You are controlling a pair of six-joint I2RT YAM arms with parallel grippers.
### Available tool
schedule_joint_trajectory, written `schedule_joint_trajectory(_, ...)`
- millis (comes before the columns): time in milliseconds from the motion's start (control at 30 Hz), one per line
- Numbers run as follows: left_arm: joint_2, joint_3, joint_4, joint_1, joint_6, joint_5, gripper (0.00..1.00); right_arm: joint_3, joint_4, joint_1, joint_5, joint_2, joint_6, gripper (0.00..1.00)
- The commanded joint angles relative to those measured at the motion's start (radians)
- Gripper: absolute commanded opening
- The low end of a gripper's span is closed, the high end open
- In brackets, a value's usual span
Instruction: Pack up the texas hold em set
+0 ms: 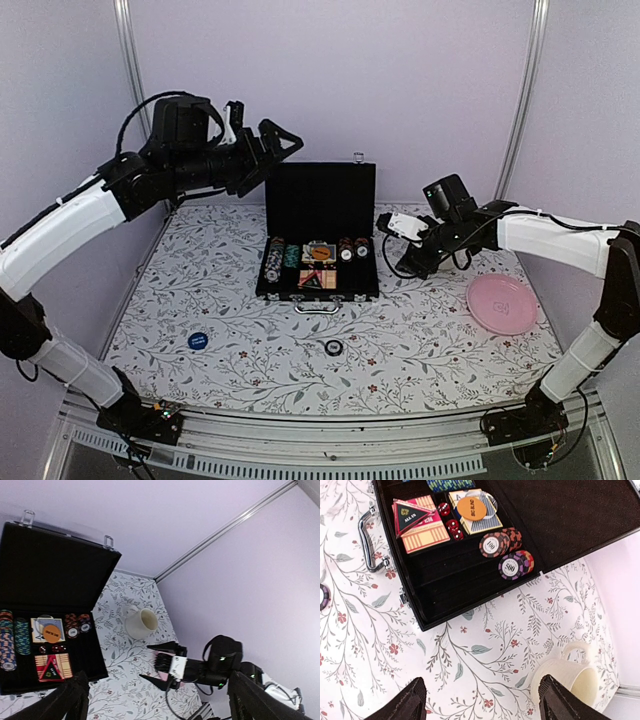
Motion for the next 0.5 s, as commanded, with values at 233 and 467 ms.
schedule_joint_trajectory(233, 0.208, 0.439, -0.173, -0.114, 0.012, -0.092, 0.97, -0.018, -0.009, -0.041, 0.006, 0.018, 0.052, 0.75)
schedule_joint_trajectory(467, 0.202, 0.307, 0.019, -0.176, 0.297, -0.086, 0.97, -0.033, -0.015, -0.057, -0.104, -0.017, 0.07, 0.75)
